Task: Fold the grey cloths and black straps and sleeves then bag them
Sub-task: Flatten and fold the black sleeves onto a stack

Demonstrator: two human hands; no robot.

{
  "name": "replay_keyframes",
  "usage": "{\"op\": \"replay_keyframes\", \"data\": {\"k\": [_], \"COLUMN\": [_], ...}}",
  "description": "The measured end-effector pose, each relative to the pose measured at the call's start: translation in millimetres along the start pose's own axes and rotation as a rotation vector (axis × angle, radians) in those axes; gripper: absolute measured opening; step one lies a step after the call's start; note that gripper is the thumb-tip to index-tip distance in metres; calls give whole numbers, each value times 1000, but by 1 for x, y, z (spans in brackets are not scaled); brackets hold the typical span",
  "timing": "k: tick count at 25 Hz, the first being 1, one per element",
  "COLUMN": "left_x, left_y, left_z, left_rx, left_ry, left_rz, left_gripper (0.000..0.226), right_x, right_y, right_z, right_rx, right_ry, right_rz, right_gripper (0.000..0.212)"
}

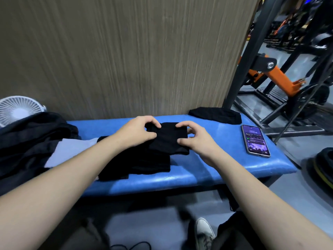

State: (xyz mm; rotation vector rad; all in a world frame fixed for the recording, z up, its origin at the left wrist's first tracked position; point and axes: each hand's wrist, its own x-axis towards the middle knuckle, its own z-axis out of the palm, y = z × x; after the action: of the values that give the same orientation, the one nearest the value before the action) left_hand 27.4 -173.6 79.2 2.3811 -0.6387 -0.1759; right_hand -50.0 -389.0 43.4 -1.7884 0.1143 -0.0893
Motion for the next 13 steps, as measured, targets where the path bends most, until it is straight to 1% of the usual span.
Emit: {"op": "replay_keyframes", "data": {"k": [3, 6, 11, 13], "left_x": [-16, -24, -28, -27], "left_y": [-20, -40, -60, -63], "left_z": [-22, -29, -11, -7], "left_rx": [18, 56, 236, 246], "left_ry": [38, 53, -20, -30], "left_rz": [-9, -46, -63, -41], "left_gripper": [25, 25, 31, 32], "right_x": [8, 18, 30, 31], "right_y": [-9, -4, 20, 25], "right_z": [28, 51, 62, 60], "right_rx": [-30, -121, -483, -580], "right_ry": [20, -16, -54, -80], "right_rz": [-23, -8, -60, -94], "right_gripper": [29, 24, 27, 28]}}
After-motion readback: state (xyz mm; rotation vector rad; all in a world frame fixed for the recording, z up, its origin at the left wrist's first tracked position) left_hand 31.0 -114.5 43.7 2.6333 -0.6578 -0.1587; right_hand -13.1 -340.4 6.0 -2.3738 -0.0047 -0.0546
